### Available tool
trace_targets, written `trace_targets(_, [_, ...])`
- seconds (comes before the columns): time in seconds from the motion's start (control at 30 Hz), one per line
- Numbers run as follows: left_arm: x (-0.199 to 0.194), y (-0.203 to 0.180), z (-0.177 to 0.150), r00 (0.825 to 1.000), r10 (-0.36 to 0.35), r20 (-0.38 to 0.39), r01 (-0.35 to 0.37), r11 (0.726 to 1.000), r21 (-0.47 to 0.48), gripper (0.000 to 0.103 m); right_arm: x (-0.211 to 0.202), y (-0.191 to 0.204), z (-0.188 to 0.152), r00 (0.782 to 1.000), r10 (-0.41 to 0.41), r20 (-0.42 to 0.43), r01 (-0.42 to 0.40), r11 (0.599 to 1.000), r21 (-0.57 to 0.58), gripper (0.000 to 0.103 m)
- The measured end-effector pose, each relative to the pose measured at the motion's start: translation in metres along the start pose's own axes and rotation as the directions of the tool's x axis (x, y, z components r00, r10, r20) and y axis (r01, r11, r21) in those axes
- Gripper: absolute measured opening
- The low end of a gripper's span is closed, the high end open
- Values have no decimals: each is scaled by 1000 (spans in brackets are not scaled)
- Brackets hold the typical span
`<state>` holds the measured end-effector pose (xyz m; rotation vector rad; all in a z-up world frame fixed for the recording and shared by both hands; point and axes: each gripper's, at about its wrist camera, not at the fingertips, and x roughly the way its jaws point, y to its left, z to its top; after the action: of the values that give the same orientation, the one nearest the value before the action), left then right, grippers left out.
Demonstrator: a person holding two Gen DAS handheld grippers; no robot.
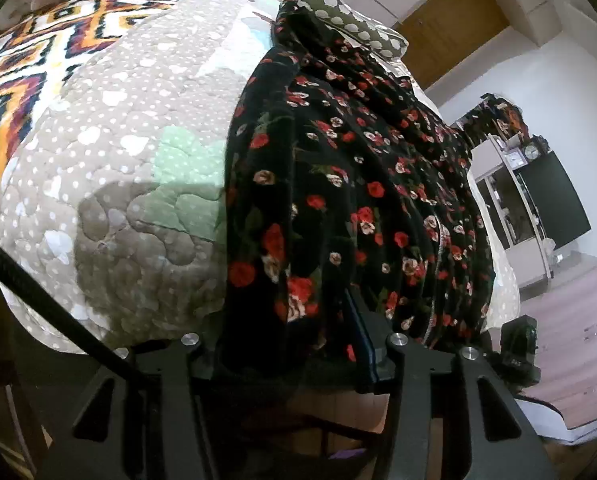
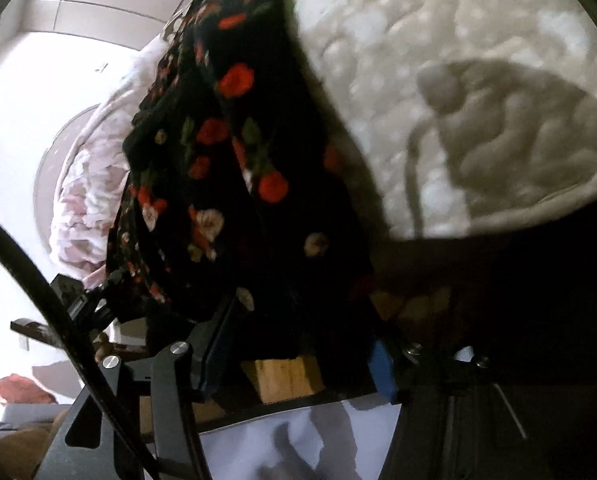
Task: Fold large clothes
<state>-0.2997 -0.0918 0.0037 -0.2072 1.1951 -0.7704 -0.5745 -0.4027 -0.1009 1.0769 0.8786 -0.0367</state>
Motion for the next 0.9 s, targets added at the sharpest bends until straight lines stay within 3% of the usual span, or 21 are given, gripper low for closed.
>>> trace_targets(0.03, [-2, -1, -1, 1000, 9, 4, -9, 1000, 2, 32, -1, 5, 0, 1000, 6, -2, -6, 1000, -19, 31])
trace_targets(0.07, [-3, 0, -1, 1000, 26, 5, -26, 1000, -1, 16, -2, 9, -1, 1000, 6, -5, -6, 999, -34, 21])
trace_targets(0.1, [-6, 3, -1, 999, 32, 7, -32, 999, -20, 15, -6, 13, -2, 1000, -2, -9, 2, 999, -53, 7])
trace_targets(0.23, [-30, 14, 1, 998, -47, 45, 52, 992, -114, 10, -21, 34, -8, 1000, 14, -5, -14, 994, -109, 7])
trace_targets(0.37, [-62, 5, 5, 989, -99, 112, 112, 986, -124, 9, -53, 61, -8, 989, 146, 35, -140, 981, -135, 6])
trace_targets(0.53, [-77, -14, 28, 982, -117, 147, 133, 985, -109, 9, -90, 102, 21, 937, 330, 114, -302, 931, -206, 6])
trace_targets(0.7, [-73, -18, 80, 979, -108, 173, 136, 978, -155, 9, -120, 127, 83, 899, 387, 205, -324, 902, -284, 6])
trace_targets(0.9, [-46, -45, 193, 974, -44, 224, 81, 984, -160, 9, -134, 149, 202, 884, 293, 363, -194, 938, -286, 6])
